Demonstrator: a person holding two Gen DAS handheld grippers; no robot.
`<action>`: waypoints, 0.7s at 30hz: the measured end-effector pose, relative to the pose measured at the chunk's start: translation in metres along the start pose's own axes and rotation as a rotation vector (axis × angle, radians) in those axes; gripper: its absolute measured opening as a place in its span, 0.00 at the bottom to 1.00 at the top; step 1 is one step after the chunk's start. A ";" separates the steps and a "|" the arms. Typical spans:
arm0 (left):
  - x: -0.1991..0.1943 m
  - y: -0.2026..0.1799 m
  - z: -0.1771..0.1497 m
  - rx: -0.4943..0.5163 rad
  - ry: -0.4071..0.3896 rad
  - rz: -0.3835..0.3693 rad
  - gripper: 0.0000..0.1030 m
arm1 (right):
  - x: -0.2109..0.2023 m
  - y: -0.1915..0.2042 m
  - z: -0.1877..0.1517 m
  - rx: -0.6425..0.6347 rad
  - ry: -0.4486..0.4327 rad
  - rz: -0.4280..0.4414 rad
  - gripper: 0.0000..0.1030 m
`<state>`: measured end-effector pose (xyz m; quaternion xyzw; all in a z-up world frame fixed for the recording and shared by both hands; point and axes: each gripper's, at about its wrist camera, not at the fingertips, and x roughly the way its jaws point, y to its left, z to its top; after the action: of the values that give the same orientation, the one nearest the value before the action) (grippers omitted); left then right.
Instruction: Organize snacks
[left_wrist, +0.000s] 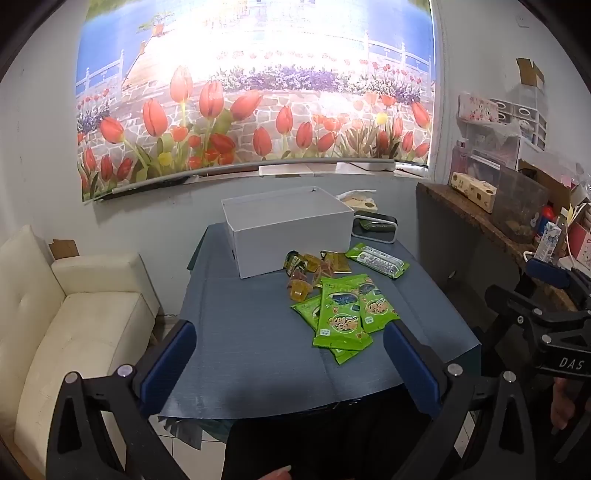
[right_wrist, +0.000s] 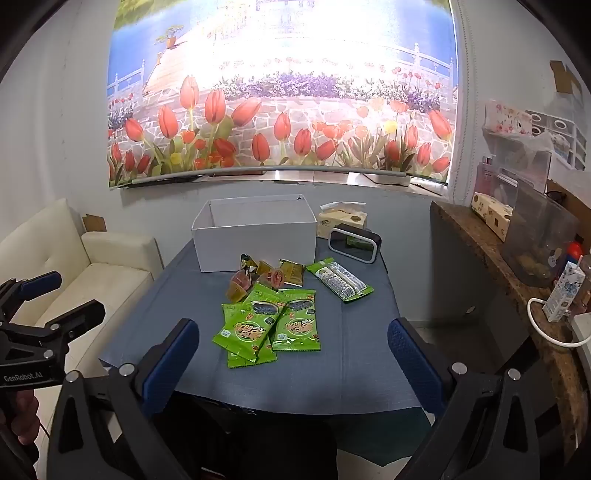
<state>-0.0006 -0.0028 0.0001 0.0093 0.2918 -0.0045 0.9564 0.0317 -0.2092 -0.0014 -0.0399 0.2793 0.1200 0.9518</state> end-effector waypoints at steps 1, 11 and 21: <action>-0.001 -0.002 0.000 0.005 -0.002 0.002 1.00 | 0.000 0.000 0.000 -0.001 0.000 0.000 1.00; -0.001 0.002 0.000 -0.018 -0.002 -0.006 1.00 | 0.001 0.003 -0.003 -0.005 -0.002 0.000 1.00; 0.000 0.002 0.000 -0.019 0.003 -0.005 1.00 | 0.000 0.002 -0.002 -0.002 -0.006 0.002 1.00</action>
<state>-0.0011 -0.0005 0.0001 -0.0004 0.2933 -0.0043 0.9560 0.0298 -0.2078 -0.0030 -0.0404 0.2762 0.1215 0.9525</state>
